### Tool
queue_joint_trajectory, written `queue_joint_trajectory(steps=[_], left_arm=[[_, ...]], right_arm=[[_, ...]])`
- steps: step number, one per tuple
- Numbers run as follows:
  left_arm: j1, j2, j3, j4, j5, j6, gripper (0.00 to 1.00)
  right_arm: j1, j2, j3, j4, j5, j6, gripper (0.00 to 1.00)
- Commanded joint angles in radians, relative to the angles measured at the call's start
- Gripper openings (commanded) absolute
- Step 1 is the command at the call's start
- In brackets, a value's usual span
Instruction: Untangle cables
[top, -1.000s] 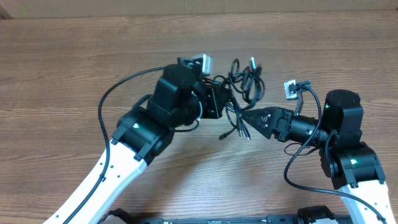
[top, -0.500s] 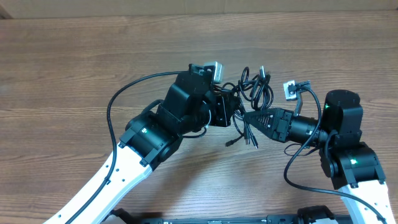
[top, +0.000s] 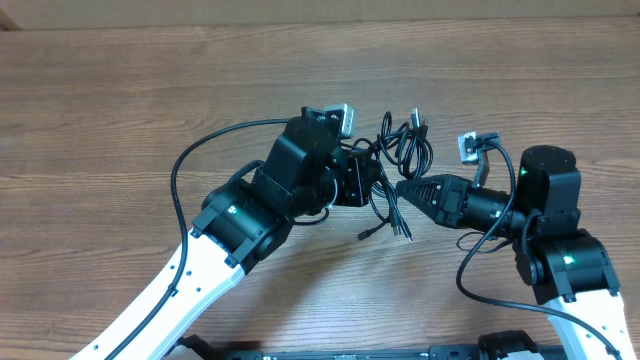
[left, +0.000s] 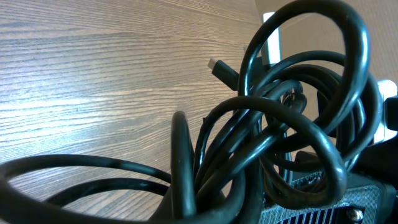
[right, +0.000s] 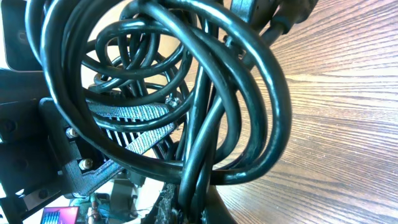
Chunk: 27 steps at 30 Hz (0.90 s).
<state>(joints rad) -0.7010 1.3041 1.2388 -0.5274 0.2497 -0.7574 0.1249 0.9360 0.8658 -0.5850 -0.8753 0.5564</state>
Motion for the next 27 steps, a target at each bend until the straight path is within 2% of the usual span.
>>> queue_joint_trajectory(steps=[1, 8, 13, 18, 20, 27], left_arm=[[-0.002, -0.003, 0.017, 0.007, 0.001, -0.018, 0.04], [-0.002, -0.002, 0.017, 0.000, -0.097, -0.315, 0.04], [-0.002, -0.002, 0.017, -0.017, -0.102, -0.330, 0.04], [-0.002, 0.003, 0.016, -0.034, -0.107, -0.364, 0.04], [-0.002, 0.018, 0.016, -0.045, -0.100, -0.377, 0.04], [-0.002, 0.033, 0.015, -0.045, -0.080, -0.410, 0.04]], right_arm=[[-0.002, -0.008, 0.011, 0.007, 0.018, -0.019, 0.04], [-0.002, -0.008, 0.011, 0.041, -0.195, -0.250, 0.04], [-0.002, -0.008, 0.011, 0.041, -0.236, -0.295, 0.04], [-0.002, -0.008, 0.011, 0.077, -0.365, -0.382, 0.04], [-0.002, -0.008, 0.011, 0.082, -0.467, -0.488, 0.04], [-0.002, -0.008, 0.011, 0.077, -0.616, -0.640, 0.04]])
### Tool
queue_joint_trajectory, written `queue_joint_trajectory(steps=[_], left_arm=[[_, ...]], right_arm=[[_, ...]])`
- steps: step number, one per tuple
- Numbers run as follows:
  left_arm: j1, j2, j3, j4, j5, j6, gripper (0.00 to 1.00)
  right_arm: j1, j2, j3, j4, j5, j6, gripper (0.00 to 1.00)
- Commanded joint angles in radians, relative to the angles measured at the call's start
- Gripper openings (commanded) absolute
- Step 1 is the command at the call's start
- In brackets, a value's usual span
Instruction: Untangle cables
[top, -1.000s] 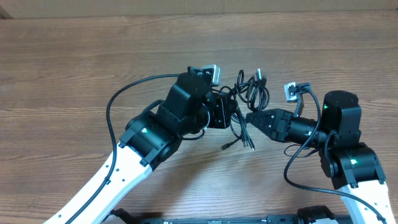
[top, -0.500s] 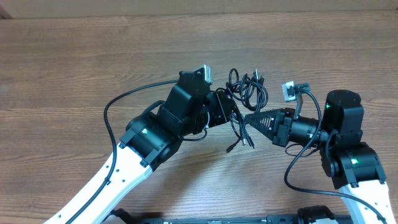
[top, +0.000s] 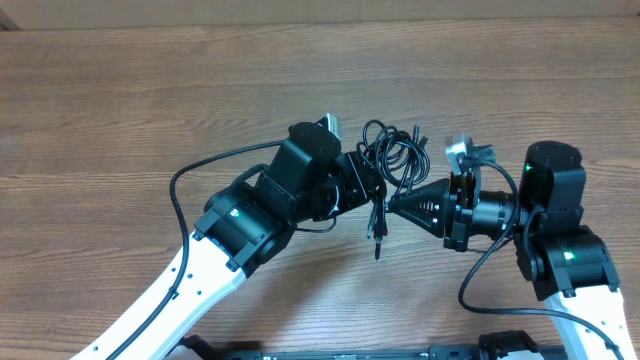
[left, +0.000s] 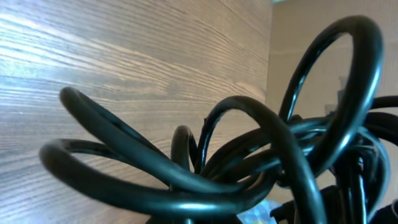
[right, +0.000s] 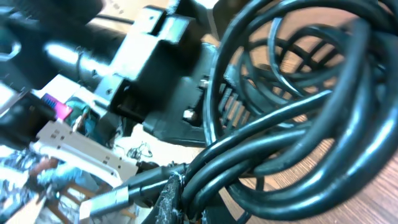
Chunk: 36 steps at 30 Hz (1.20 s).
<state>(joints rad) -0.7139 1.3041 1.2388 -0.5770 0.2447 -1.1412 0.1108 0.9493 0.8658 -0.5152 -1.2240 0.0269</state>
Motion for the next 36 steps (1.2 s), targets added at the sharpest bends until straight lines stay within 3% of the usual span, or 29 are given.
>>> queue_joint_trajectory(steps=[1, 7, 12, 18, 27, 36], left_arm=[[0.011, 0.033, 0.015, 0.005, -0.076, -0.026, 0.04], [0.011, 0.033, 0.015, 0.002, -0.082, -0.028, 0.04], [0.014, 0.033, 0.015, 0.046, -0.153, -0.122, 0.04], [0.021, 0.033, 0.015, 0.115, -0.258, -0.124, 0.04], [0.084, 0.033, 0.015, 0.072, -0.251, -0.106, 0.04], [0.100, 0.033, 0.015, 0.073, -0.172, 0.245, 0.04]], right_arm=[[0.013, -0.021, 0.011, 0.005, -0.299, -0.139, 0.04], [0.049, -0.021, 0.011, -0.025, -0.346, -0.245, 0.06], [0.113, -0.021, 0.011, -0.019, -0.345, -0.320, 0.06], [0.118, -0.021, 0.011, -0.018, -0.346, -0.316, 0.05], [0.118, -0.021, 0.011, -0.026, -0.235, -0.257, 0.11], [0.118, -0.021, 0.011, -0.033, 0.176, 0.045, 0.21]])
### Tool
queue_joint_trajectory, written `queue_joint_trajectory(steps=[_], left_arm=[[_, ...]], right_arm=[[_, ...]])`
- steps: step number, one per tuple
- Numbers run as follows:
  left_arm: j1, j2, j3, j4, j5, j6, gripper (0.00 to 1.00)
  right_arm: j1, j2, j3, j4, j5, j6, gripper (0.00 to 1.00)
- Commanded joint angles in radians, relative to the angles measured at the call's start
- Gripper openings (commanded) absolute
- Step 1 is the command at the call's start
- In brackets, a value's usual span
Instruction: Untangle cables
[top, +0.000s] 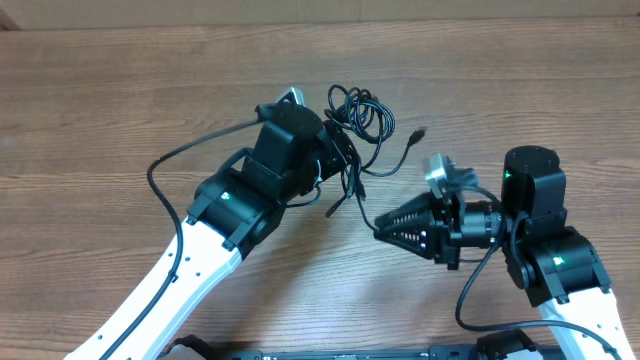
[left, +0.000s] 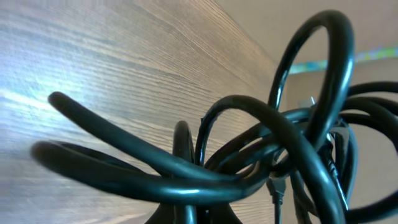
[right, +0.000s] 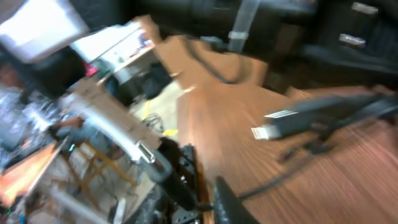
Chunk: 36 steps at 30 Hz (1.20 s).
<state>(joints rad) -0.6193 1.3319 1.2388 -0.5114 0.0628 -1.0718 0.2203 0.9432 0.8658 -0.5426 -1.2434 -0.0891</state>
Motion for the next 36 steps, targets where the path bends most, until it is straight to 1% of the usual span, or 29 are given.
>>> queue_joint_trajectory(steps=[1, 3, 5, 6, 7, 8, 9, 13, 14, 17, 18, 21, 23, 25, 26, 27, 28, 29, 30, 31, 33, 34, 36], left_arm=[[0.006, 0.005, 0.015, 0.010, 0.021, 0.209, 0.04], [0.006, 0.005, 0.015, 0.021, 0.052, 0.297, 0.04], [0.005, 0.005, 0.015, 0.034, 0.067, 0.381, 0.04], [0.005, 0.005, 0.015, 0.037, 0.069, 0.409, 0.04], [0.004, 0.005, 0.015, 0.037, 0.069, 0.452, 0.04], [0.004, 0.005, 0.015, 0.037, 0.069, 0.483, 0.04], [0.004, 0.005, 0.015, 0.037, 0.069, 0.501, 0.04], [0.004, 0.005, 0.015, 0.037, 0.068, 0.520, 0.04], [0.004, 0.005, 0.015, 0.037, 0.068, 0.550, 0.04], [0.004, 0.005, 0.015, 0.037, 0.070, 0.563, 0.04], [0.003, 0.005, 0.015, 0.037, 0.074, 0.561, 0.04], [-0.008, 0.005, 0.015, 0.040, 0.144, 0.520, 0.04], [-0.022, 0.005, 0.015, 0.040, 0.175, 0.468, 0.04], [-0.039, 0.005, 0.015, 0.040, 0.175, 0.440, 0.04], [-0.045, 0.005, 0.015, 0.040, 0.175, 0.433, 0.04], [-0.051, 0.005, 0.015, 0.040, 0.175, 0.428, 0.04], [-0.057, 0.005, 0.015, 0.040, 0.175, 0.428, 0.04], [-0.066, 0.005, 0.015, 0.040, 0.175, 0.428, 0.04], [-0.075, 0.005, 0.015, 0.040, 0.175, 0.427, 0.04], [-0.083, 0.005, 0.015, 0.040, 0.175, 0.422, 0.04], [-0.098, 0.005, 0.015, 0.041, 0.170, 0.412, 0.04], [-0.102, 0.005, 0.015, 0.042, 0.163, 0.413, 0.04], [-0.103, 0.005, 0.015, 0.039, 0.135, 0.401, 0.04]], right_arm=[[0.008, -0.015, 0.011, -0.014, 0.243, 0.191, 0.21], [0.008, -0.015, 0.011, -0.037, 0.320, 0.225, 0.27], [0.008, -0.015, 0.011, -0.044, 0.354, 0.238, 0.40], [0.008, -0.015, 0.011, -0.044, 0.353, 0.245, 0.51], [0.008, -0.015, 0.011, -0.044, 0.353, 0.250, 0.80], [0.008, -0.015, 0.011, -0.044, 0.353, 0.250, 0.91], [0.008, -0.015, 0.011, -0.044, 0.353, 0.250, 1.00], [0.008, -0.015, 0.011, -0.043, 0.354, 0.250, 1.00], [0.008, -0.015, 0.011, -0.043, 0.362, 0.254, 1.00], [0.008, -0.015, 0.011, -0.047, 0.422, 0.330, 1.00], [0.008, -0.015, 0.011, -0.045, 0.420, 0.330, 1.00], [0.008, -0.015, 0.011, -0.042, 0.410, 0.335, 1.00], [0.008, -0.015, 0.011, -0.014, 0.404, 0.400, 1.00], [0.008, -0.015, 0.011, 0.007, 0.403, 0.448, 1.00], [0.009, -0.015, 0.011, 0.014, 0.395, 0.456, 1.00], [0.009, -0.015, 0.011, 0.021, 0.380, 0.456, 0.94], [0.009, -0.015, 0.011, 0.032, 0.364, 0.456, 0.86], [0.009, -0.015, 0.011, 0.040, 0.351, 0.456, 0.82], [0.009, -0.015, 0.011, 0.049, 0.329, 0.456, 0.71], [0.009, -0.015, 0.011, 0.052, 0.318, 0.456, 0.62], [0.008, -0.015, 0.011, 0.051, 0.317, 0.456, 0.35], [0.008, -0.015, 0.011, 0.052, 0.317, 0.456, 0.24], [0.008, -0.015, 0.011, 0.051, 0.317, 0.456, 0.12]])
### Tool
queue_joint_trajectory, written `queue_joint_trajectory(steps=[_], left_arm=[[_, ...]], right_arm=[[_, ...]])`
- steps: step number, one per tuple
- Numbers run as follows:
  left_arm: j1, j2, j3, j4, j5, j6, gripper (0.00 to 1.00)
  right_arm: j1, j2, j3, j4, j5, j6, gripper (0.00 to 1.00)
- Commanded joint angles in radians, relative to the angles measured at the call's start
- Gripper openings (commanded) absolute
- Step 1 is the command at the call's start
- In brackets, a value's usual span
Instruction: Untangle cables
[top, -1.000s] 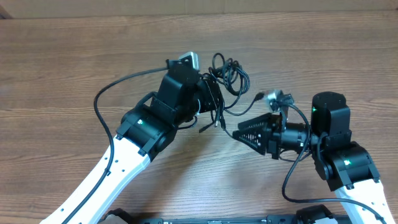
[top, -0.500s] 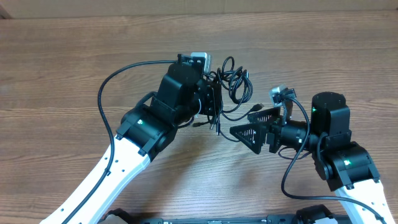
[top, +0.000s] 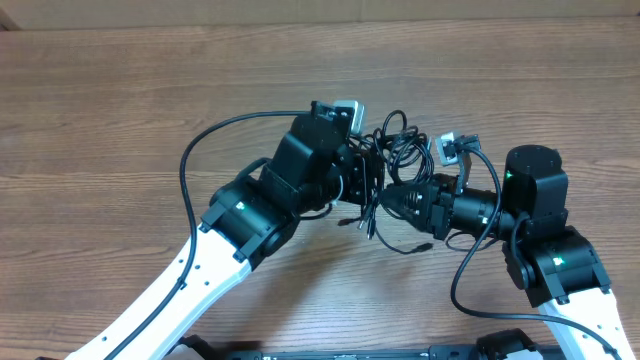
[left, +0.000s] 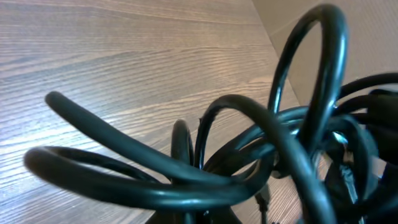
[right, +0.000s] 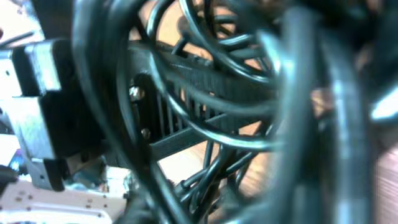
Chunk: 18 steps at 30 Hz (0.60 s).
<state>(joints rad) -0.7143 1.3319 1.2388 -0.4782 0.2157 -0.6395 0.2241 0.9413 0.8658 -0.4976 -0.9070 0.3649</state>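
A tangle of black cables (top: 398, 150) hangs above the middle of the wooden table between my two grippers. My left gripper (top: 368, 190) is shut on the tangle from the left; in the left wrist view, cable loops (left: 249, 124) rise out of its jaws (left: 186, 214). My right gripper (top: 388, 198) points into the tangle from the right, close to the left one. It looks shut on a strand (right: 298, 93). A slack loop (top: 405, 245) droops below it. The right wrist view is blurred, and shows the left gripper's ribbed finger (right: 205, 81) behind the strands.
The wooden table (top: 120, 100) stretches to the left and the far side of the arms. The left arm's own supply lead (top: 200, 150) arcs out over the table. The right arm's lead (top: 465, 280) hangs near the front edge.
My right gripper was away from the tangle, nearer the front; now its tip is at the tangle beside the left gripper. The left gripper has carried the tangle right and slightly nearer.
At first both grippers gripped the tangle at mid-table and still did at the second moment. Then the left one held it farther back and to the left, with the right one drawn away toward the front. Now both meet at the tangle again, with a slack loop below.
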Motion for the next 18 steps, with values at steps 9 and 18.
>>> queue_joint_trajectory(steps=[9, 18], left_arm=[[-0.008, 0.005, 0.015, -0.008, -0.103, -0.261, 0.04], [-0.008, 0.005, 0.015, -0.163, -0.254, -0.701, 0.04]], right_arm=[[0.005, -0.013, 0.011, 0.003, -0.041, 0.002, 0.04], [0.005, -0.013, 0.011, 0.018, -0.257, -0.170, 0.04]])
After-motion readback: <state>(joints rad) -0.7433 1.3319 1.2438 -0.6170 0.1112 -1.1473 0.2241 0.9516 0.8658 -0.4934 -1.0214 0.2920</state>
